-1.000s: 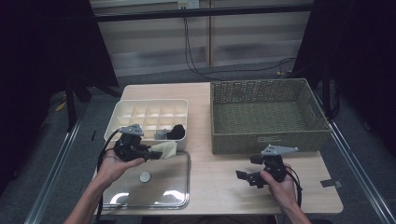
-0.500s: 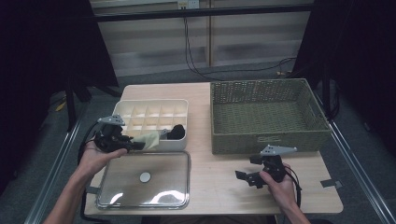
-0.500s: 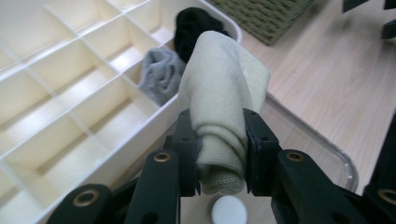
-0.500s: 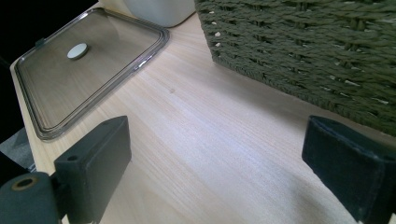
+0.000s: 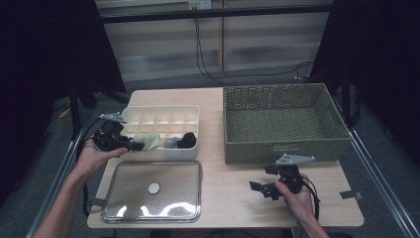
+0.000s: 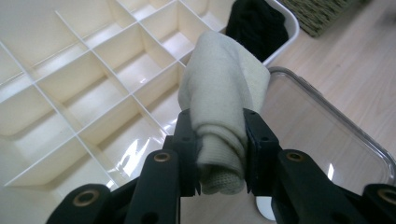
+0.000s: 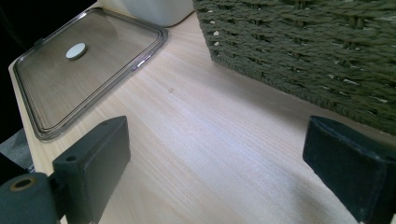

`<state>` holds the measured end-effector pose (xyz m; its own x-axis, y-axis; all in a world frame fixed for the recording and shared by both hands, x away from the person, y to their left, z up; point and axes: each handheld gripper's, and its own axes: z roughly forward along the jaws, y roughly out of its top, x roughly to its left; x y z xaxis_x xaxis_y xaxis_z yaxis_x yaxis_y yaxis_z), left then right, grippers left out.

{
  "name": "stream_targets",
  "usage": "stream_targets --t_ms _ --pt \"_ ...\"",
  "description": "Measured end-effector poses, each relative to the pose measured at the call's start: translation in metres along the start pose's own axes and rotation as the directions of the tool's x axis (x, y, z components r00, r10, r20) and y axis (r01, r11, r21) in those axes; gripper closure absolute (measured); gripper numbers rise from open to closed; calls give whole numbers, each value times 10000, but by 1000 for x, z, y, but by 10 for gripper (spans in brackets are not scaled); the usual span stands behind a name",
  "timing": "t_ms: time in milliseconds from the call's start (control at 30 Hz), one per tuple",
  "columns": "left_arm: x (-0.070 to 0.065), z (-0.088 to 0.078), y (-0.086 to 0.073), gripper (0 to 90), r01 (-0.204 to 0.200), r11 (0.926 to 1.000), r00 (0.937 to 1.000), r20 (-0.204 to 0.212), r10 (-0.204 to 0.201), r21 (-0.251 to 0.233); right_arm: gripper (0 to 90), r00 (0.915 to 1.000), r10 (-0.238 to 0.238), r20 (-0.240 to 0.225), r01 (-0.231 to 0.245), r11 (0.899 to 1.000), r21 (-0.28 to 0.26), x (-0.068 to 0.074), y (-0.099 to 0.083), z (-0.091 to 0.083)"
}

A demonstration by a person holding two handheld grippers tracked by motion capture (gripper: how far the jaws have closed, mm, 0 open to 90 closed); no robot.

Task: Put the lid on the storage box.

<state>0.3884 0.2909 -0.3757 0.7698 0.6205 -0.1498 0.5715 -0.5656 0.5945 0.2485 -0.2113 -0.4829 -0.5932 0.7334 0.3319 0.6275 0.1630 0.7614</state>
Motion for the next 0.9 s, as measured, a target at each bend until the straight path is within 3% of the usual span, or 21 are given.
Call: stream_targets --t_ms 133,533,633,733,900 --pt "6 5 6 704 -20 9993 9996 -264 30 372 73 10000 45 40 -45 10000 13 0 0 0" --pt "11 21 17 703 -222 9904 9989 -368 274 1365 72 10000 -5 -29 5 10000 3 0 0 0" --pt "14 26 18 703 -187 9905 9986 -457 252 1360 72 10000 36 -22 -36 10000 16 0 -1 0" --pt "14 32 20 703 -101 9870 9989 -441 174 1607 72 10000 14 -41 -14 10000 29 0 -1 0" --pt "14 38 23 703 -285 9786 9976 -566 408 2040 71 10000 53 -25 -53 10000 -28 0 -1 0"
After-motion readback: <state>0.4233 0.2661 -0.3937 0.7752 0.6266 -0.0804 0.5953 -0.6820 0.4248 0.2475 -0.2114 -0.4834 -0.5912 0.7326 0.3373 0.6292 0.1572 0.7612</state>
